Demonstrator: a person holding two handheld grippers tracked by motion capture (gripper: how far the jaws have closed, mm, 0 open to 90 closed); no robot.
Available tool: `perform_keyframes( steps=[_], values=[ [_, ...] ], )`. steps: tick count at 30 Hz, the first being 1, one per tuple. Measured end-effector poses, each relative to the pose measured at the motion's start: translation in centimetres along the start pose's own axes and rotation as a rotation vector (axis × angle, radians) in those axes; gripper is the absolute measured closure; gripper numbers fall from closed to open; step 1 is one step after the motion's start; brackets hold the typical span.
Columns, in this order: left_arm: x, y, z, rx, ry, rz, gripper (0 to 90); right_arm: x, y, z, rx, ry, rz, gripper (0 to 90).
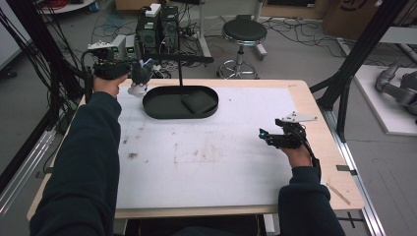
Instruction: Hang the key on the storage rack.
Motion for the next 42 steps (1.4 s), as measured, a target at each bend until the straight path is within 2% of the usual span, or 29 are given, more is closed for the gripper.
perform_keyframes(
  steps=[9,14,16,23,31,34,37,39,40,41,42],
  values=[
    [-1.2,-1.1,-0.4,0.040,-0.007,0.083,81.8,-0.2,-0.1,-0.1,0.001,-0.008,0.010,21.0],
    [-1.9,-1.3,-0.8,0.037,-0.026,0.113,81.8,-0.2,-0.1,-0.1,0.001,-0.011,0.012,21.0],
    [-2.2,-1.4,-1.1,0.023,-0.044,0.133,81.8,-0.2,0.0,-0.2,0.003,-0.014,0.013,21.0],
    [-3.6,-0.9,-2.7,-0.019,-0.088,0.165,80.3,-0.4,0.0,-0.3,-0.002,-0.018,0.020,21.0],
    [-4.9,-0.4,-3.9,-0.027,-0.113,0.189,79.6,-0.4,0.0,-0.3,0.000,-0.016,0.026,21.1],
    [-5.2,-0.5,-4.2,-0.016,-0.120,0.218,79.0,-0.5,0.0,-0.4,0.001,-0.019,0.030,21.1],
    [-5.5,-0.5,-4.3,-0.006,-0.110,0.222,79.0,-0.5,-0.1,-0.3,0.002,-0.020,0.030,21.1],
    [-5.6,-0.5,-4.5,-0.003,-0.109,0.232,73.3,-0.5,-0.1,-0.3,0.002,-0.019,0.030,21.1],
    [-5.7,-0.6,-4.6,0.008,-0.109,0.240,66.7,-0.6,-0.1,-0.4,0.003,-0.021,0.031,21.1],
    [-5.5,-0.7,-4.8,0.033,-0.109,0.240,56.2,-0.6,-0.2,-0.3,0.002,-0.022,0.033,21.1],
    [-5.5,-0.7,-4.8,0.033,-0.109,0.240,53.0,-0.6,-0.2,-0.3,0.002,-0.022,0.033,21.1]
  ],
)
Point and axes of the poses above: each handheld gripper's, and its own axes: x roughly backward along the jaws, z roughly out of its top, y roughly to its right, the point moved 5 cm from there along -x, roughly forward along the jaws, and after that the axes turned 14 degrees about z, right-handed, at the moved point
